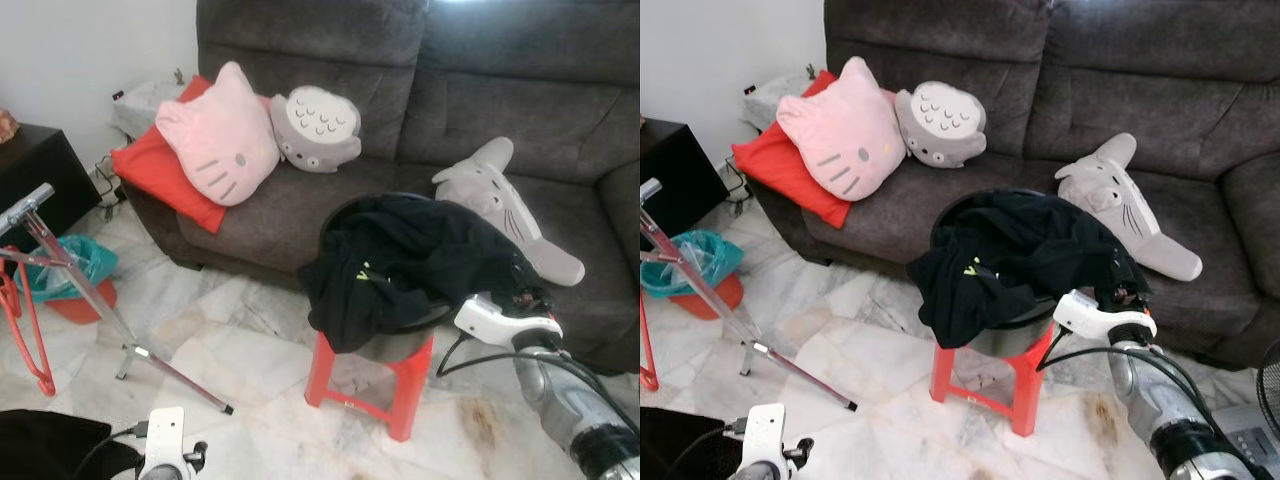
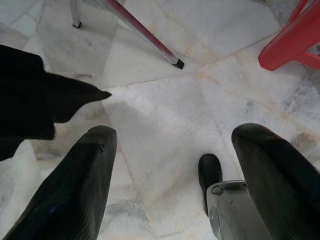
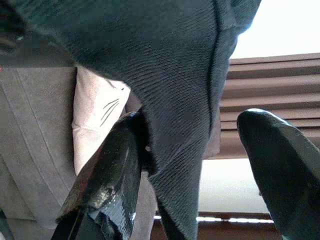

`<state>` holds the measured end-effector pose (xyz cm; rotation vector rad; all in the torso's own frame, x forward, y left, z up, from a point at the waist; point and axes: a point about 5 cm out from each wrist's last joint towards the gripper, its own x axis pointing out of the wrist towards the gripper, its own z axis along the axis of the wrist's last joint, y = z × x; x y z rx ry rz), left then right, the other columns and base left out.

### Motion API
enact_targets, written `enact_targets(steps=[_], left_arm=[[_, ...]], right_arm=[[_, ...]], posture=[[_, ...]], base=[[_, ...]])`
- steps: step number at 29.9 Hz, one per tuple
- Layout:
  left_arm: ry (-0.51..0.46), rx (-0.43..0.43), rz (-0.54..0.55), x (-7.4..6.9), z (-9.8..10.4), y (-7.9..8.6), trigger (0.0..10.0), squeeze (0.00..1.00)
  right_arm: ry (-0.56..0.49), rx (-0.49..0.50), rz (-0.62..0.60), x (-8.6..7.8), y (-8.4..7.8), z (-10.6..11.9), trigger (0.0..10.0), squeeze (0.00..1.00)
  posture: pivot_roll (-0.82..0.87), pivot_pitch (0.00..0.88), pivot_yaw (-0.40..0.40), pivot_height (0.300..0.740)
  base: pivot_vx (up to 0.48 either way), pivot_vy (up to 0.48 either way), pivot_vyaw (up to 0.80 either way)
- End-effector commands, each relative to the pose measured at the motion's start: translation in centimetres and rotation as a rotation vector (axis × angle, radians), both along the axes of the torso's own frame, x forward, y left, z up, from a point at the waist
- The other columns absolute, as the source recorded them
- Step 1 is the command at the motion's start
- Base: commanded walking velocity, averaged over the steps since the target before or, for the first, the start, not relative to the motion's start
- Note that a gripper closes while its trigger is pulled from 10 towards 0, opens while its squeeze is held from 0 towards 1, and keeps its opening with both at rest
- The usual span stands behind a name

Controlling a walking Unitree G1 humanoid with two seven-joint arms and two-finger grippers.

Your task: Hang hanger

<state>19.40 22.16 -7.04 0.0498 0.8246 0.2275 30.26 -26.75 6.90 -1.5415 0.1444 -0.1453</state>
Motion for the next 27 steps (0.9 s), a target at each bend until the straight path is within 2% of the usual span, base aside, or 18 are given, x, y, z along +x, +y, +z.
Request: enact_targets(steps=[1,18,27], left_arm=[[-0.001,0.005,0.004,-0.1,0.0,0.2,10.0,0.00],[-0.003,0.011,0.005,0.0,0.0,0.2,10.0,0.00],[-0.003,0.010,0.003,0.0,0.0,0.3,10.0,0.00]], right_arm=[[-0.002,0.007,0.014,0.3,0.4,0.0,10.0,0.00],[-0.044,-0.007,0.067,1.0,0.8,0.6,10.0,0.00],[-0.122,-0.030,0.080,1.4,0.7,1.7,10.0,0.00]], posture=[[-0.08,0.000,0.025,0.728],[-0.08,0.000,0.027,0.728],[-0.08,0.000,0.027,0.728]], base=[[0.000,0.000,0.00],[0.000,0.000,0.00],[0.000,0.000,0.00]])
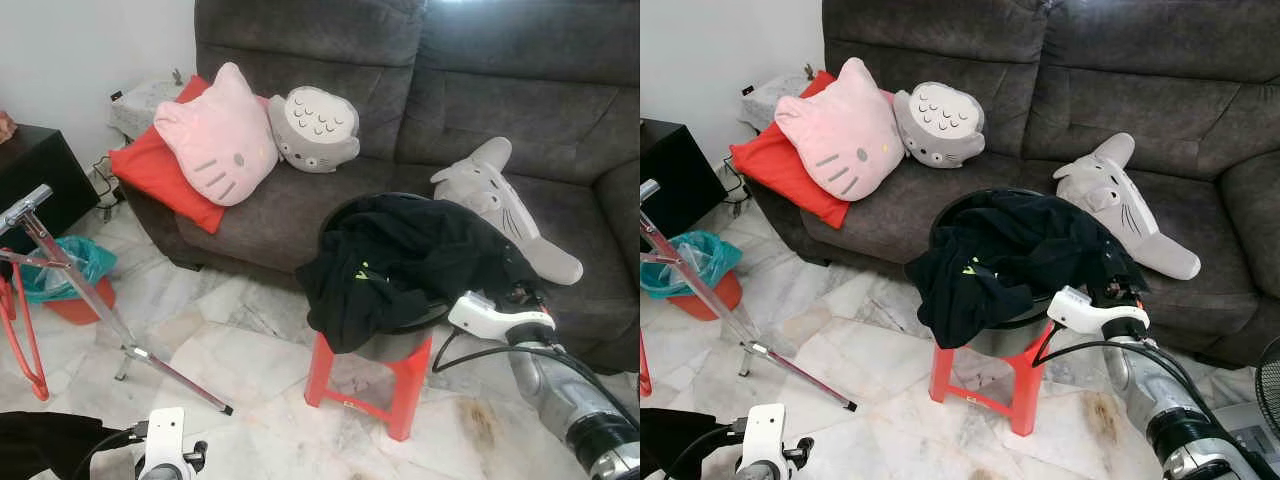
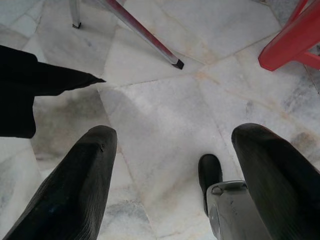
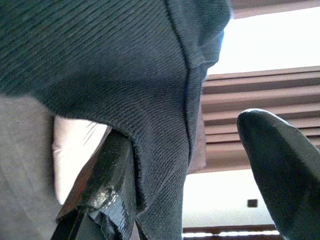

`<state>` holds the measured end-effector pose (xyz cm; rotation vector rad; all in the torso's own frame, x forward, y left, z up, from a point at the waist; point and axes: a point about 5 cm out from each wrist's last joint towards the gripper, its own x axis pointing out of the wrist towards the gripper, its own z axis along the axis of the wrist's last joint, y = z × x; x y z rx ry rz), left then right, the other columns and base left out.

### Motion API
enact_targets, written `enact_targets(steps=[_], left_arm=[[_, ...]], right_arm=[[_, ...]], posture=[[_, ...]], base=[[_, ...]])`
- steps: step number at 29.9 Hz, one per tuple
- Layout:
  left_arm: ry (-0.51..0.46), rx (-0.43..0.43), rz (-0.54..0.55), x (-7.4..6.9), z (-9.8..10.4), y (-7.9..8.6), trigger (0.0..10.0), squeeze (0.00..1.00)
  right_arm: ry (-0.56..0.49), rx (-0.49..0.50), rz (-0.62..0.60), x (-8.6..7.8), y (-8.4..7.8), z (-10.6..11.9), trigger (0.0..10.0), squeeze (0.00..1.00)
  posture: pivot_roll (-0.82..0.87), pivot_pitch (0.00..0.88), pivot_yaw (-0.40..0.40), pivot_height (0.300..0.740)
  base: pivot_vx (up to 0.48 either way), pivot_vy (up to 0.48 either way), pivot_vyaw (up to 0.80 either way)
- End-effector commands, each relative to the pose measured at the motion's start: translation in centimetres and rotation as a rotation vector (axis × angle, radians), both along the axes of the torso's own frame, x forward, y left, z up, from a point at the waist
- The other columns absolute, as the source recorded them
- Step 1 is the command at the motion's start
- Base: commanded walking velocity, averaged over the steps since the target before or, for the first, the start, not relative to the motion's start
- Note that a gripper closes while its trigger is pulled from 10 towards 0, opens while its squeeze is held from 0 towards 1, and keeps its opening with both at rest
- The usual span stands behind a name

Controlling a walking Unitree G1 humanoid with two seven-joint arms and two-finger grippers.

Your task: Hang hanger

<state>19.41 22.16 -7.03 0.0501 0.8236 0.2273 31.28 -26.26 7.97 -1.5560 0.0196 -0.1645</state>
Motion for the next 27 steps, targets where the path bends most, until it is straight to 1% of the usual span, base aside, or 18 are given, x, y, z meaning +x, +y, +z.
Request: enact_targets(steps=[1,4,10,11,12,25,27], left_arm=[[-0.002,0.010,0.002,-0.07,0.03,0.26,10.0,0.00],[-0.002,0.011,0.002,-0.06,0.04,0.27,10.0,0.00],[-0.002,0.011,-0.001,-0.07,0.03,0.24,10.0,0.00],[-0.002,0.011,-0.001,-0.07,0.03,0.23,10.0,0.00],[-0.001,0.010,-0.002,-0.07,0.03,0.22,10.0,0.00],[-0.001,0.011,-0.002,-0.11,0.01,0.21,10.0,0.00],[0.000,0.011,-0.001,-0.12,0.00,0.21,10.0,0.00]], right_arm=[[-0.039,-0.012,0.014,0.38,0.13,0.75,10.0,0.00],[-0.054,-0.016,0.015,0.44,0.09,0.92,10.0,0.00],[-0.037,-0.006,0.028,0.54,0.24,0.66,10.0,0.00],[-0.034,-0.003,0.032,0.58,0.26,0.65,8.9,0.00],[-0.028,0.006,0.036,0.61,0.27,0.63,0.0,0.00],[-0.023,0.016,0.049,1.19,0.55,0.97,0.0,0.00],[-0.012,0.018,0.030,1.28,0.33,0.92,0.0,0.00]], posture=[[-0.08,0.000,0.027,0.728],[-0.08,0.000,0.028,0.728],[-0.08,0.000,0.028,0.728],[-0.08,0.000,0.028,0.728],[-0.08,0.000,0.028,0.728],[-0.08,0.000,0.028,0.728],[-0.07,0.000,0.027,0.728]], base=[[0.000,0.000,0.00],[0.000,0.000,0.00],[0.000,0.000,0.00],[0.000,0.000,0.00],[0.000,0.000,0.00],[0.000,0.000,0.00],[0.000,0.000,0.00]])
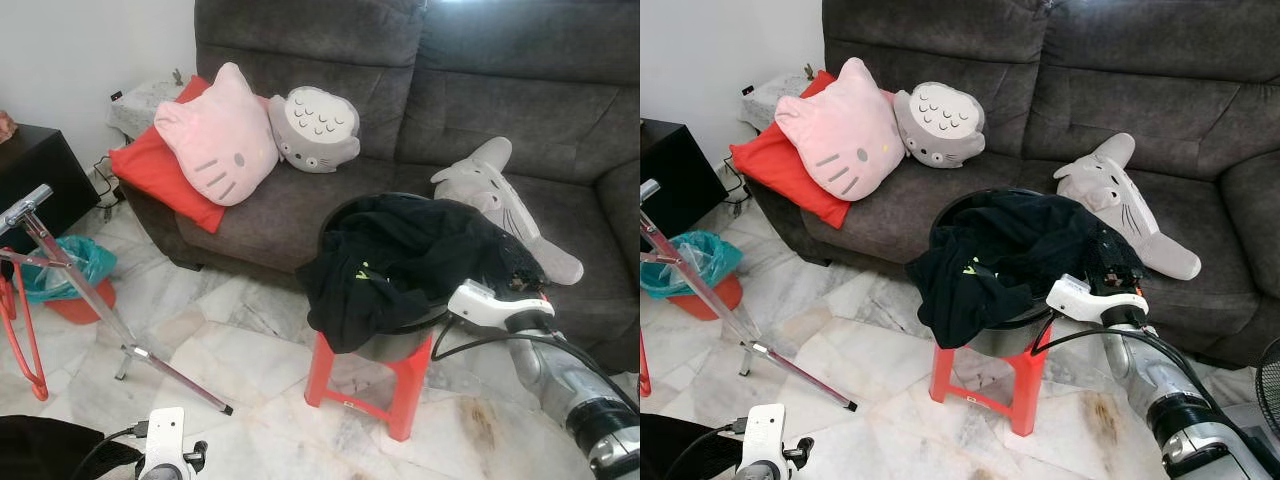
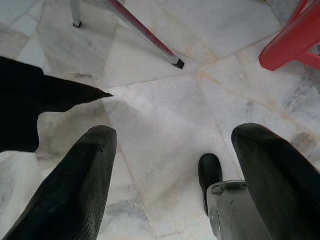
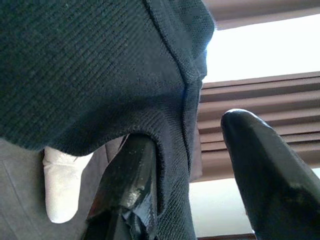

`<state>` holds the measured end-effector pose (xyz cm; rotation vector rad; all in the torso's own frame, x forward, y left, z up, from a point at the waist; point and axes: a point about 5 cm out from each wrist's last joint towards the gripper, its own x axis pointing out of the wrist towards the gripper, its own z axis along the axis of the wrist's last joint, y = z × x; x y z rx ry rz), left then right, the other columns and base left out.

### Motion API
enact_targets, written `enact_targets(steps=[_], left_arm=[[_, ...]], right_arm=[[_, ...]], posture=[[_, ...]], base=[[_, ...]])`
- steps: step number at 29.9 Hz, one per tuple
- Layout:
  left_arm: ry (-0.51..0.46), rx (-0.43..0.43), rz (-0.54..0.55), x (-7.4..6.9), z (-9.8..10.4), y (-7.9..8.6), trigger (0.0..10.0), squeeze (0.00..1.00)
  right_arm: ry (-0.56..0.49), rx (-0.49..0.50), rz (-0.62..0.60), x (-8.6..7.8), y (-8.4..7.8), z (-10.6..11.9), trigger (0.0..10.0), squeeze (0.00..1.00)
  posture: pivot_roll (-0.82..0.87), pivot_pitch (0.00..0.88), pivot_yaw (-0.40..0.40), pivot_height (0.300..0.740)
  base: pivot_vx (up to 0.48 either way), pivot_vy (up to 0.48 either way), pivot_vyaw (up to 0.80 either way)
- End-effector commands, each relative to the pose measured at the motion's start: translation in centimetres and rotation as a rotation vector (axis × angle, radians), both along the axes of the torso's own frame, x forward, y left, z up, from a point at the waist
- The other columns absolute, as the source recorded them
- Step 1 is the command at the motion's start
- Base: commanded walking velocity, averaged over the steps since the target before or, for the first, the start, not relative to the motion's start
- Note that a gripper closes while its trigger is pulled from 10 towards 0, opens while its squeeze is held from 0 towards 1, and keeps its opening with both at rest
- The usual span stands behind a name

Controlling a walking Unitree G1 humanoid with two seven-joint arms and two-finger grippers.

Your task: Hang hanger

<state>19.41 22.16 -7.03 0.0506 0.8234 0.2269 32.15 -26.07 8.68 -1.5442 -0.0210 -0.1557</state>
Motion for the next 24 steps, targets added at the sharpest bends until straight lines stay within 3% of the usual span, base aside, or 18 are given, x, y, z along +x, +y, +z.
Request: enact_targets(steps=[1,5,7,19,21,24], left_arm=[[0.000,0.010,-0.001,-0.12,-0.01,0.20,10.0,0.00],[0.000,0.009,-0.001,-0.13,-0.01,0.21,10.0,0.00],[0.000,0.009,-0.001,-0.13,-0.01,0.20,10.0,0.00],[0.000,0.009,-0.002,-0.17,-0.02,0.21,10.0,0.00],[0.001,0.010,0.001,-0.23,-0.04,0.27,10.0,0.00],[0.001,0.010,0.001,-0.23,-0.04,0.27,10.0,0.00]], right_arm=[[0.013,0.009,-0.006,0.40,0.09,0.17,0.0,0.00],[0.053,0.020,-0.030,0.43,-0.13,-0.19,0.0,0.00],[0.060,0.020,-0.034,0.46,-0.18,-0.24,10.0,0.00],[0.071,0.013,-0.035,0.81,-0.22,-0.14,10.0,0.00],[0.057,0.017,-0.028,1.03,-0.11,0.15,0.0,0.00],[0.051,0.022,-0.027,1.11,-0.09,0.28,0.0,0.00]], posture=[[-0.07,0.000,0.027,0.728],[-0.07,0.000,0.028,0.728],[-0.07,0.000,0.028,0.728],[-0.07,0.000,0.028,0.728],[-0.07,0.000,0.028,0.728],[-0.07,0.000,0.028,0.728]], base=[[0.000,0.000,0.00],[0.000,0.000,0.00],[0.000,0.000,0.00],[0.000,0.000,0.00],[0.000,0.000,0.00],[0.000,0.000,0.00]])
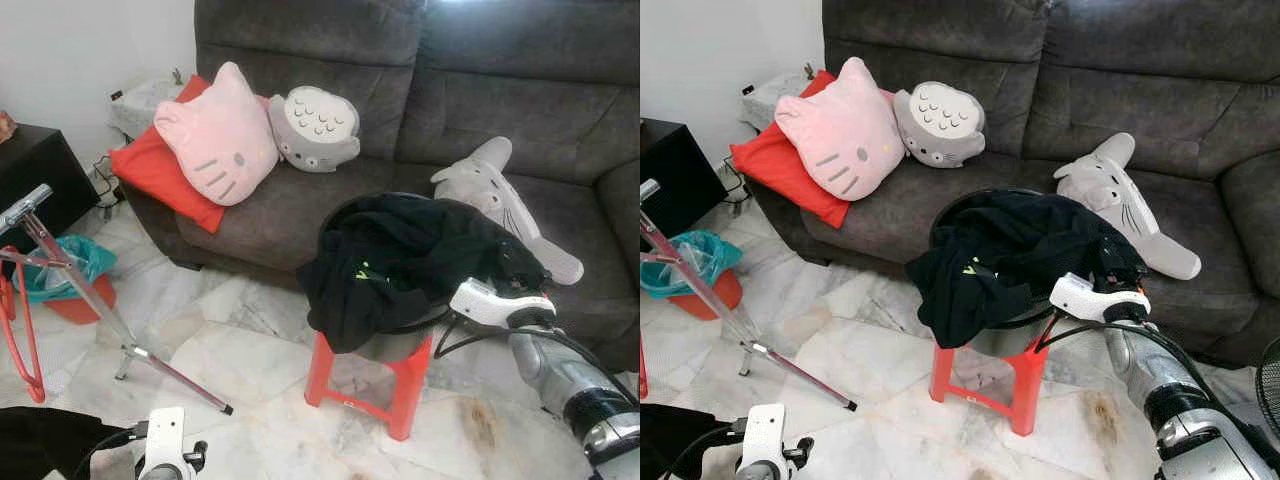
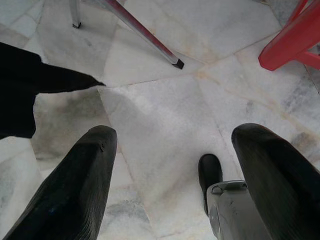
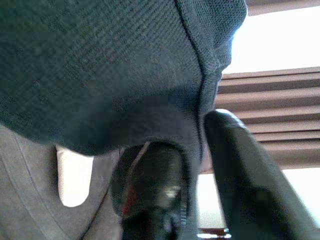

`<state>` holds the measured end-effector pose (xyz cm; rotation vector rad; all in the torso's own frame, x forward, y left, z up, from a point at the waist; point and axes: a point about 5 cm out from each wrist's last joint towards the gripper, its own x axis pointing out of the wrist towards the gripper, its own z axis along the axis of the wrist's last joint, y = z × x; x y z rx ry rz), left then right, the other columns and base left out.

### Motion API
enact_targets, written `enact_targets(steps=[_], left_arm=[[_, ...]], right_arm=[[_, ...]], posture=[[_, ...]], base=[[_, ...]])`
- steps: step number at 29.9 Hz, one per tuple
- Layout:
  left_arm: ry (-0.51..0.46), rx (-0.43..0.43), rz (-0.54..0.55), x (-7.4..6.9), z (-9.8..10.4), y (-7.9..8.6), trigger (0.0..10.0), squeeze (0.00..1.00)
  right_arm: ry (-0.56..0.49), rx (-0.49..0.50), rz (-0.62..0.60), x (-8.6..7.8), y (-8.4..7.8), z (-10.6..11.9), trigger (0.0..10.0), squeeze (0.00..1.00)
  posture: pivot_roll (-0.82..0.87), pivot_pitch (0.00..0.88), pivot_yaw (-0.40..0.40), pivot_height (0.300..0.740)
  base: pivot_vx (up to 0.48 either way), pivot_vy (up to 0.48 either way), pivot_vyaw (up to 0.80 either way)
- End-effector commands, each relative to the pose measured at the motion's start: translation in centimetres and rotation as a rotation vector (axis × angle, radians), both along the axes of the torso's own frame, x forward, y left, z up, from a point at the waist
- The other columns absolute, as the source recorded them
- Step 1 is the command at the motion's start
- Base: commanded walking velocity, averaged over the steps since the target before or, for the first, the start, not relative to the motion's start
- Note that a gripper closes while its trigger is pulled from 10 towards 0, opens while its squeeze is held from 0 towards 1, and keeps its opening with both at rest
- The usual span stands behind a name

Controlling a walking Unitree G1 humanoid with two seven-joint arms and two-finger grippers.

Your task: Hang hanger

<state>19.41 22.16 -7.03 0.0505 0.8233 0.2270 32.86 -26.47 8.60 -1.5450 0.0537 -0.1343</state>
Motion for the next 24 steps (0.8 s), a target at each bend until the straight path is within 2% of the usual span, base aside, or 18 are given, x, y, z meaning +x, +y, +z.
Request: enact_targets(steps=[1,12,17,20,21,23,24], left_arm=[[0.001,0.010,0.001,-0.2,0.0,0.3,10.0,0.00],[0.001,0.011,0.000,-0.3,-0.1,0.2,10.0,0.00],[0.002,0.010,-0.002,-0.3,-0.1,0.2,10.0,0.00],[0.002,0.010,-0.003,-0.3,-0.1,0.1,10.0,0.00],[0.001,0.009,-0.002,-0.3,-0.1,0.1,10.0,0.00],[0.001,0.009,-0.002,-0.3,-0.1,0.1,10.0,0.00],[0.002,0.009,-0.003,-0.3,-0.1,0.1,10.0,0.00]], right_arm=[[-0.012,0.015,0.006,0.5,0.3,0.4,0.0,0.00],[-0.019,0.033,0.014,0.5,0.6,0.4,0.0,0.00],[-0.054,0.072,0.014,1.0,0.6,1.3,0.0,0.00],[-0.095,0.134,0.001,1.5,0.5,2.4,0.0,0.00],[-0.141,0.194,-0.002,2.0,0.5,3.7,0.0,0.00],[-0.167,0.224,0.005,2.3,0.6,4.5,0.0,0.00],[-0.210,0.263,0.022,2.8,0.8,6.0,0.0,0.00]], posture=[[-0.07,0.000,0.028,0.728],[-0.07,0.000,0.024,0.728],[-0.07,0.000,0.023,0.728],[-0.07,0.000,0.022,0.728],[-0.07,0.000,0.022,0.728],[-0.07,0.000,0.023,0.728],[-0.07,0.000,0.024,0.728]], base=[[0.000,0.000,0.00],[0.000,0.000,0.00],[0.000,0.000,0.00],[0.000,0.000,0.00],[0.000,0.000,0.00],[0.000,0.000,0.00],[0.000,0.000,0.00]])
